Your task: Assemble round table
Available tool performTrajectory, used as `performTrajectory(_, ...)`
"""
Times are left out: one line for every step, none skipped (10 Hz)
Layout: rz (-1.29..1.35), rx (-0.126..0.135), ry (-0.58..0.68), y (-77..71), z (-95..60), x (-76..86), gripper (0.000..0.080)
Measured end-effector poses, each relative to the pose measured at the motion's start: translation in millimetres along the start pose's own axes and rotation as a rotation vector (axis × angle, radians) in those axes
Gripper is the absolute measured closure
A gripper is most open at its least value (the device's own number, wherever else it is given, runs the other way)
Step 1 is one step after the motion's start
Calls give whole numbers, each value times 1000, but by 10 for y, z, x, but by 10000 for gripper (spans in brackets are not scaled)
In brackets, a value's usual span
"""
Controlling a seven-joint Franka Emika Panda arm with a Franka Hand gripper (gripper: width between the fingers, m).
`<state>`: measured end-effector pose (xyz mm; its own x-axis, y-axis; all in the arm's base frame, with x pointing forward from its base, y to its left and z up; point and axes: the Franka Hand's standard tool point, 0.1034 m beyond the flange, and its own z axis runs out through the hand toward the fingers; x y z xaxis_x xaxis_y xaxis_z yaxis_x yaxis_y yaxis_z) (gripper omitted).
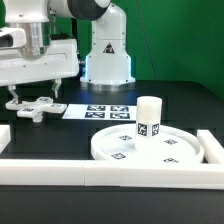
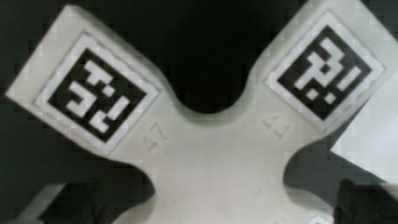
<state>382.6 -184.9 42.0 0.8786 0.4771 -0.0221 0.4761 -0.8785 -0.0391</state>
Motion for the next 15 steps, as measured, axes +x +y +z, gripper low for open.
performTrajectory(0, 2, -2, -5, 12, -7, 151)
performTrajectory(0, 4, -6, -9, 32, -17, 151)
performTrajectory(1, 8, -12, -16, 61, -32, 151)
performTrajectory(0, 11, -16, -23, 82, -42, 151)
performTrajectory(0, 13, -19, -32, 99, -49, 151)
performTrajectory(-1, 15, -22, -40, 112, -54, 150)
performTrajectory(-1, 16, -24, -43, 122, -58, 150)
performTrajectory(0, 18, -26, -47, 132, -63, 151)
performTrajectory(2, 17, -25, -42, 129, -56, 151)
performTrajectory(14, 16, -23, -31, 115, -39, 151)
performTrajectory(40, 11, -16, -11, 83, -25, 151)
performTrajectory(60, 5, -8, 10, 44, -22, 151)
performTrajectory(57, 8, -13, -1, 66, -36, 151)
performTrajectory(57, 9, -15, -6, 73, -40, 151)
performTrajectory(57, 9, -15, -6, 74, -40, 151)
